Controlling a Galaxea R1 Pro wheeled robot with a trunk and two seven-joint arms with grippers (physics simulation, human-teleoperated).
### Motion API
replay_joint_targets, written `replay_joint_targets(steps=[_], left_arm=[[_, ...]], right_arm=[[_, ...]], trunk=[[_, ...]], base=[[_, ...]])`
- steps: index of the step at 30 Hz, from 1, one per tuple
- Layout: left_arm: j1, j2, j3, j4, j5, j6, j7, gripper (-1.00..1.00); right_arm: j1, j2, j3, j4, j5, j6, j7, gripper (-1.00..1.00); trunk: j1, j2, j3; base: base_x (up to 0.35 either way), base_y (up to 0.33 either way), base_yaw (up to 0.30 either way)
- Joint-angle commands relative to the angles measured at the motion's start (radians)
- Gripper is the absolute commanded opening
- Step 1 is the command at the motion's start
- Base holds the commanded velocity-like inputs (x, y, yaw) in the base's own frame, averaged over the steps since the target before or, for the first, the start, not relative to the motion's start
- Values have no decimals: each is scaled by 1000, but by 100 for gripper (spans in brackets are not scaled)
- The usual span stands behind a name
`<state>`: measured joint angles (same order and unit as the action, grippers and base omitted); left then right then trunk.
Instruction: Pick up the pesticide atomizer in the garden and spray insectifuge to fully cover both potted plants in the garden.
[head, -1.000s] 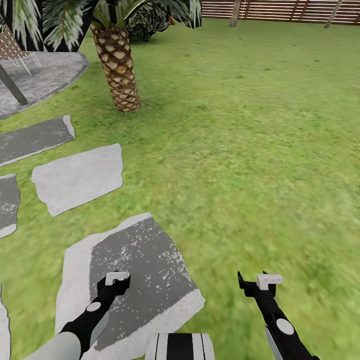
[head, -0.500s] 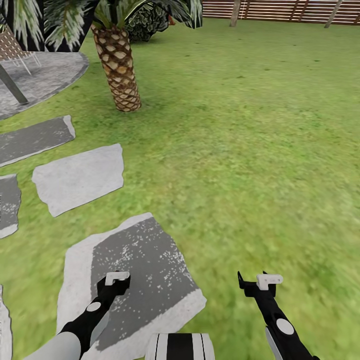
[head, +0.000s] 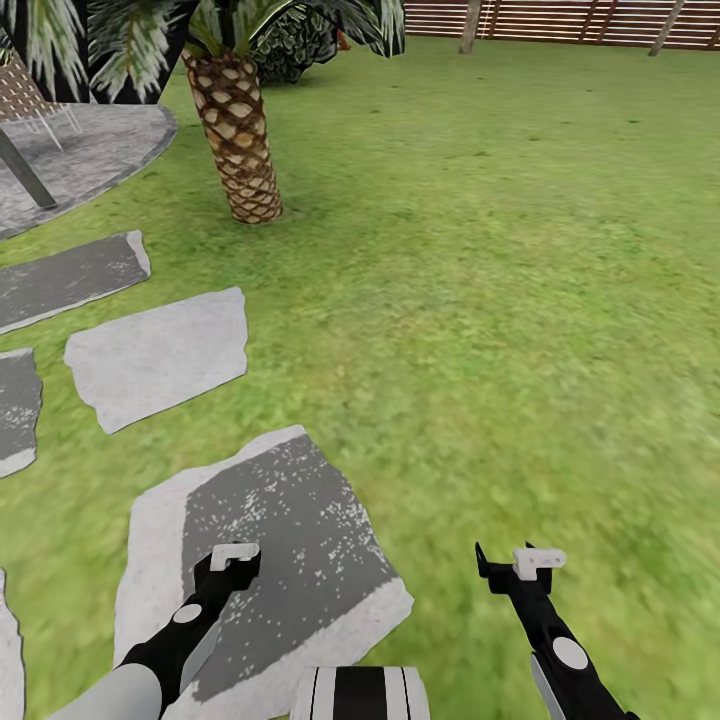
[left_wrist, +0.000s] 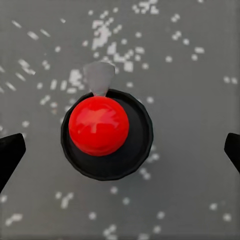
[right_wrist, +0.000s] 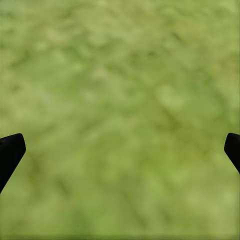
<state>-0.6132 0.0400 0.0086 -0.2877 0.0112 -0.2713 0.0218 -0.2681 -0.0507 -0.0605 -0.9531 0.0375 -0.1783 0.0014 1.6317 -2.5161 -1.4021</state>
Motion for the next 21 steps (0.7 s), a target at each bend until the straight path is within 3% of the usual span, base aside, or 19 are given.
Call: replay_joint_targets(steps=[1, 21], left_arm=[[0, 0, 1, 1, 1, -3, 1, 100], [0, 0, 1, 1, 1, -3, 1, 100]], right_arm=[[0, 0, -1, 0, 4, -3, 0, 100], [0, 0, -1, 0, 4, -3, 0, 100]], trunk=[[0, 0, -1], [0, 0, -1]], base=[[0, 0, 0], [0, 15, 0]])
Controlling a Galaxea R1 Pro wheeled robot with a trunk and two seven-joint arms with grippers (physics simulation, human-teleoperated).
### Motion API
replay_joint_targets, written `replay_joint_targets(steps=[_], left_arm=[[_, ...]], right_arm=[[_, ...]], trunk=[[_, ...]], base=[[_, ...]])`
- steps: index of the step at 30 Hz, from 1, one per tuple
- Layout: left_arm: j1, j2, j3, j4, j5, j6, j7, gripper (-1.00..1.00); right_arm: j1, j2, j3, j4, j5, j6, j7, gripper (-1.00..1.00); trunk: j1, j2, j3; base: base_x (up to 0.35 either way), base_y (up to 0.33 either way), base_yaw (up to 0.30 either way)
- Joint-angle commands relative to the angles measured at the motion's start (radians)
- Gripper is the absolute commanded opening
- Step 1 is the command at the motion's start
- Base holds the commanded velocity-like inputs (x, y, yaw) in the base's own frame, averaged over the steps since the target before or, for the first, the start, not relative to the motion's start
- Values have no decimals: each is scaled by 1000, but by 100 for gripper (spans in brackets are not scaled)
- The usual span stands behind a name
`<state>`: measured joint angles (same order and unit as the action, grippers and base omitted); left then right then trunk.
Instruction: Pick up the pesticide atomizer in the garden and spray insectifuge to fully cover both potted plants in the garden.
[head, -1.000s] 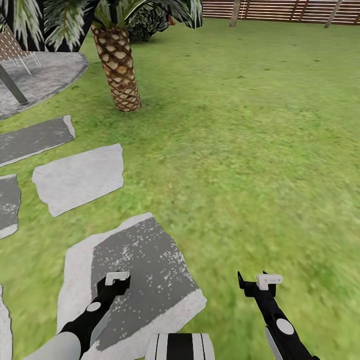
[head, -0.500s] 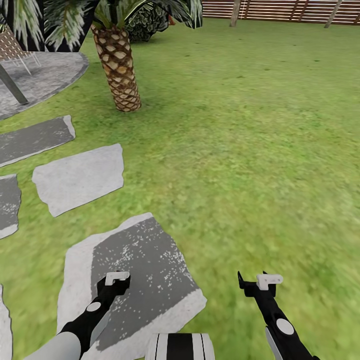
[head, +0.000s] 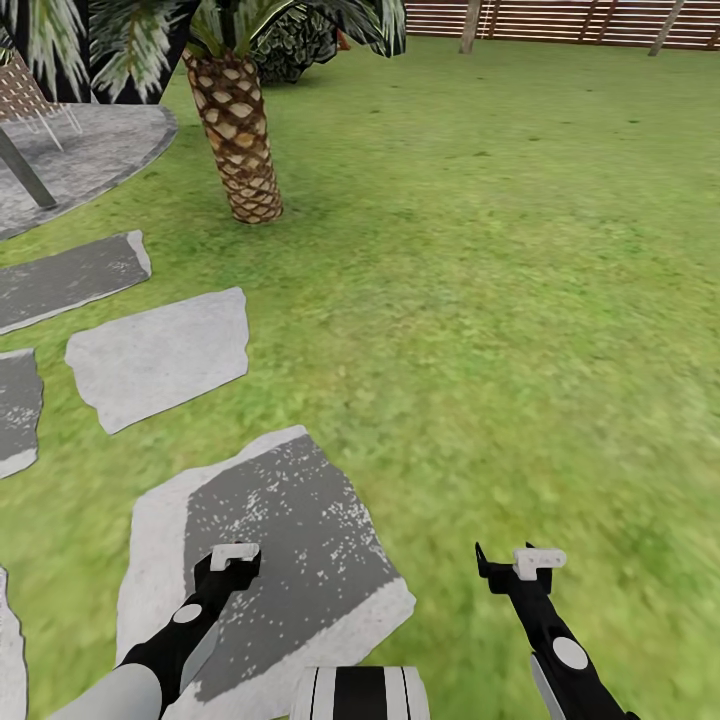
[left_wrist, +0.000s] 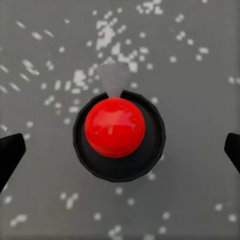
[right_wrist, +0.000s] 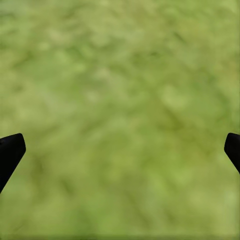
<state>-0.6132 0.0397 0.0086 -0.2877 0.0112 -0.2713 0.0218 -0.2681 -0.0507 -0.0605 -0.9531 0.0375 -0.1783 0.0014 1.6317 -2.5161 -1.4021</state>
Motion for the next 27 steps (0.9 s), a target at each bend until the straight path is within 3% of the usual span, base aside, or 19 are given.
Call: replay_joint_targets(steps=[1, 5, 6, 27], left_arm=[[0, 0, 1, 1, 1, -3, 1, 100], [0, 0, 1, 1, 1, -3, 1, 100], [0, 0, 1, 1, 1, -3, 1, -100], [0, 2, 1, -9, 1, -3, 1, -100]], right_arm=[[0, 0, -1, 0, 4, -3, 0, 100], [0, 0, -1, 0, 4, -3, 0, 100], [0, 0, -1, 0, 4, -3, 0, 100], [0, 0, -1, 0, 4, -3, 0, 100]], trunk=[[0, 0, -1], [0, 0, -1], [0, 0, -1], [0, 0, -1]], base=[[0, 0, 0], [0, 0, 0], [0, 0, 0], [0, 0, 0]])
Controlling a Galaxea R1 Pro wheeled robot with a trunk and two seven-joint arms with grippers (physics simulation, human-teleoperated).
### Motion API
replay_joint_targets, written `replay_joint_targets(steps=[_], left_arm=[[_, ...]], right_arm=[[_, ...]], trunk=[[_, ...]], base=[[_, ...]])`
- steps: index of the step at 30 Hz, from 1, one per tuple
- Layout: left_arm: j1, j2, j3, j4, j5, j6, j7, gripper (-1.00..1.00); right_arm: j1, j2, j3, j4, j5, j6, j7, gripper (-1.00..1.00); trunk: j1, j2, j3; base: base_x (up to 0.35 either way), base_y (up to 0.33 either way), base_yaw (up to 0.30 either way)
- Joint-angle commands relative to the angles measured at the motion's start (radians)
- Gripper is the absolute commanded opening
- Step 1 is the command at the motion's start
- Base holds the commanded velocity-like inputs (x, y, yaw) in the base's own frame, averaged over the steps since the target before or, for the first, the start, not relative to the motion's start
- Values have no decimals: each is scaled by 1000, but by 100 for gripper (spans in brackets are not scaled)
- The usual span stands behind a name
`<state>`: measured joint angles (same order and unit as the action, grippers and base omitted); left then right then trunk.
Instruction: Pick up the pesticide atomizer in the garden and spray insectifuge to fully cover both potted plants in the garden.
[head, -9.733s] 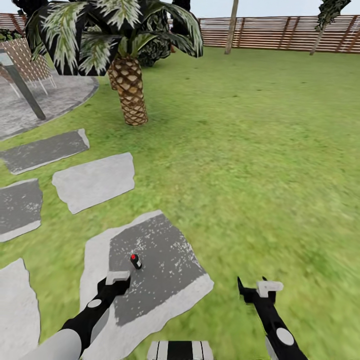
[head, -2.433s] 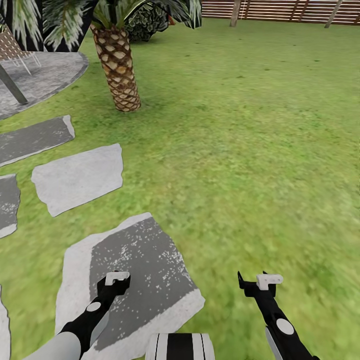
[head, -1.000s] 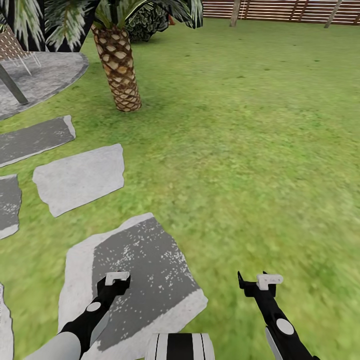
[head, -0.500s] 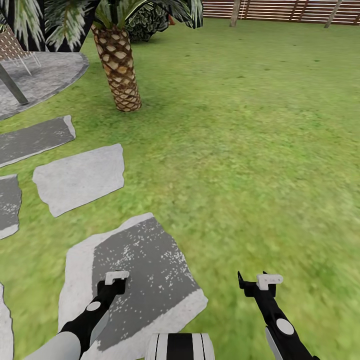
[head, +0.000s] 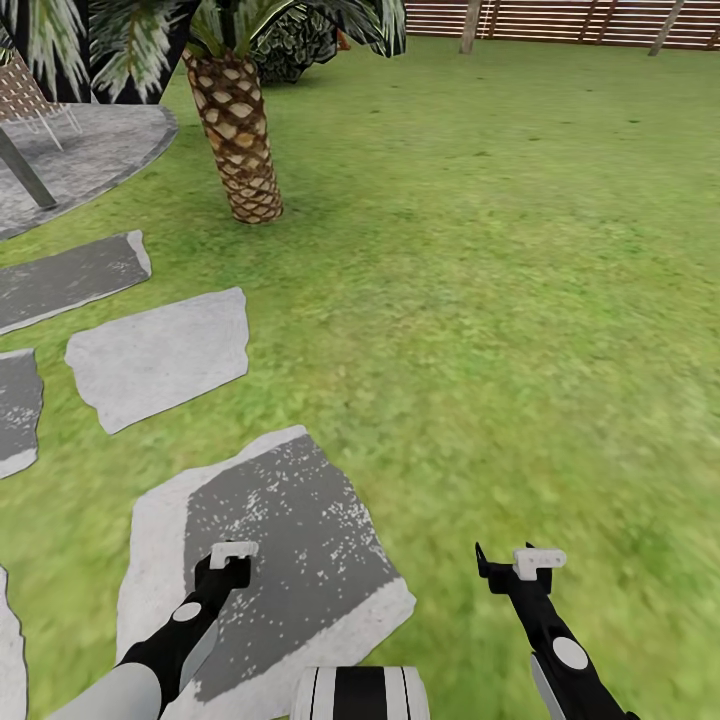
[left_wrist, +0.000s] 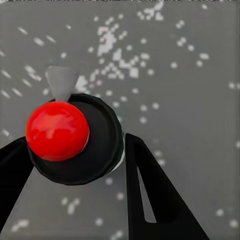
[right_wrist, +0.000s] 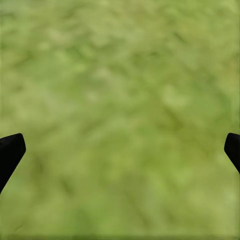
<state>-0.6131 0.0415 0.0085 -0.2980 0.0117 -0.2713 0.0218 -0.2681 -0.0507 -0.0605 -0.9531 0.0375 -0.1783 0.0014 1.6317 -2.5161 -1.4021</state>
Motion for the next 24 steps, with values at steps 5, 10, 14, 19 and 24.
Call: replay_joint_targets(steps=[5, 10, 14, 19, 24], left_arm=[[0, 0, 1, 0, 1, -3, 1, -100], [0, -2, 1, 0, 1, -2, -11, -100], [0, -2, 1, 0, 1, -2, -11, -100], [0, -2, 1, 2, 1, -2, -11, -100], [0, -2, 0, 3, 1, 0, -12, -100]], right_arm=[[0, 0, -1, 0, 4, -3, 0, 100], [0, 0, -1, 0, 4, -3, 0, 100], [0, 1, -1, 0, 4, -3, 0, 100], [0, 2, -1, 0, 4, -3, 0, 100], [0, 3, -1, -2, 3, -3, 0, 100]], trunk=[[0, 0, -1], [-2, 1, 19], [-4, 2, 34], [-6, 3, 54], [-9, 4, 73]], base=[[0, 0, 0], [0, 0, 0], [0, 0, 0], [0, 0, 0], [0, 0, 0]])
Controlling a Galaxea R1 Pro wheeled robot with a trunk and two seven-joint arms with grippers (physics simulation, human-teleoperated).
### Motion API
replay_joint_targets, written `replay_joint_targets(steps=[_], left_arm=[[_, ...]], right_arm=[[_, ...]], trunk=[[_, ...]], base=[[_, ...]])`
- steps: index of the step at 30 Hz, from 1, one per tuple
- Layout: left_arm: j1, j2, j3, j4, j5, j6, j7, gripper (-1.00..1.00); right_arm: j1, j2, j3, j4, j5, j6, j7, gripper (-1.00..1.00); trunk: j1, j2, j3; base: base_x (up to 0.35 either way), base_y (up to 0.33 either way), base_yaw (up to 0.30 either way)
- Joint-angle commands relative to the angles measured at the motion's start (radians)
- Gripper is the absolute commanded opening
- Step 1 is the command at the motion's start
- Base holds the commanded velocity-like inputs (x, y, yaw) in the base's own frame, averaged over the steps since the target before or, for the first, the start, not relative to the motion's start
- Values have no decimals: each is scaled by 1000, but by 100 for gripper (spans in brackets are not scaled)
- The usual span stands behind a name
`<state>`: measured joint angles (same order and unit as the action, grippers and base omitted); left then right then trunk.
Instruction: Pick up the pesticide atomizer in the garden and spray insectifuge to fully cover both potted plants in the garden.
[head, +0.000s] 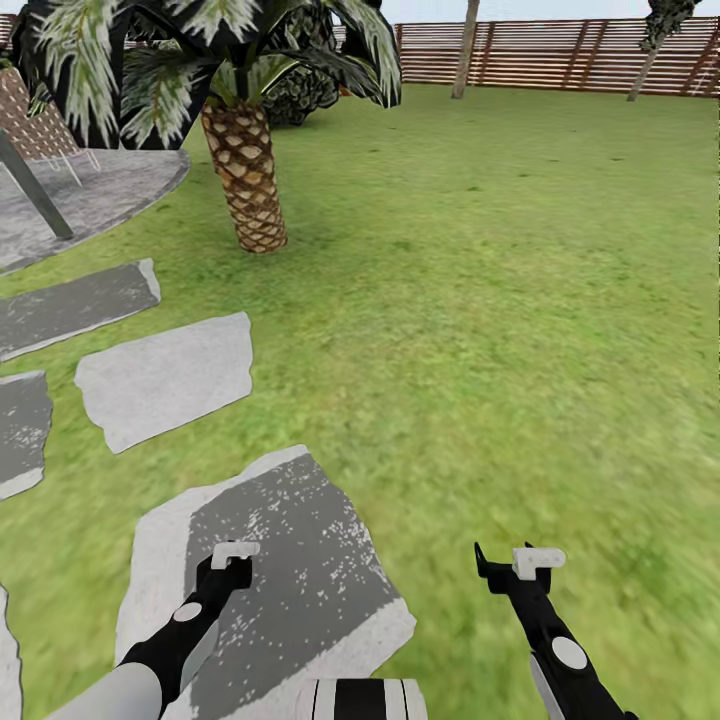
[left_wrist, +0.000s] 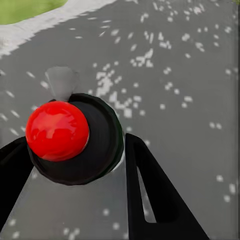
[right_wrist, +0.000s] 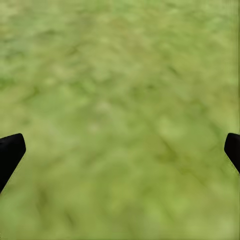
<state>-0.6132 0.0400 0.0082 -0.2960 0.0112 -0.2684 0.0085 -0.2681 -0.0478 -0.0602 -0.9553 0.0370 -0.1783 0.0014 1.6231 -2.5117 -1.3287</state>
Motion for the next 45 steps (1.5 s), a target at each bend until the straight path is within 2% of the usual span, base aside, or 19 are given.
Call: replay_joint_targets(steps=[1, 8, 11, 16, 21, 26, 29, 33, 45], left_arm=[[0, 0, 1, 1, 1, -3, 1, -100], [0, 5, -8, 0, -5, 18, 3, -100], [7, 14, -9, 9, -6, 22, 3, -100], [80, 21, -3, 9, -7, 21, 2, -100], [133, 23, -1, 10, -6, 22, 4, -100], [154, 19, -1, 9, -2, 22, 8, -100], [157, 11, 0, 10, -1, 23, 12, -100], [157, 0, -1, 11, -1, 23, 13, -100], [158, 2, 1, 10, 0, 23, 11, -100]], right_arm=[[0, 0, -1, 0, 4, -3, 0, 100], [1, -2, -5, 1, 5, -8, -5, 100], [4, -8, -7, 38, 5, -9, -6, 100], [5, -22, -9, 174, 3, -27, -6, 100], [6, -27, -9, 349, 3, -178, -7, 100], [6, -28, -9, 497, 3, -319, -7, 100], [6, -29, -9, 556, 3, -375, -7, 100], [6, -29, -9, 600, 1, -394, -7, 100], [6, -22, -6, 660, -2, -393, -6, 100]], trunk=[[-1, 0, 3], [-4, 2, 30], [-5, 2, 43], [-7, 4, 67], [-10, 5, 91], [-12, 6, 116], [-13, 7, 131], [-15, 8, 150], [-20, 10, 199]], base=[[0, 0, 0], [0, 0, 0], [0, 0, -69], [0, 0, -169], [0, 0, -195], [0, 0, -197], [0, 0, -197], [0, 0, -197], [0, 0, -37]])
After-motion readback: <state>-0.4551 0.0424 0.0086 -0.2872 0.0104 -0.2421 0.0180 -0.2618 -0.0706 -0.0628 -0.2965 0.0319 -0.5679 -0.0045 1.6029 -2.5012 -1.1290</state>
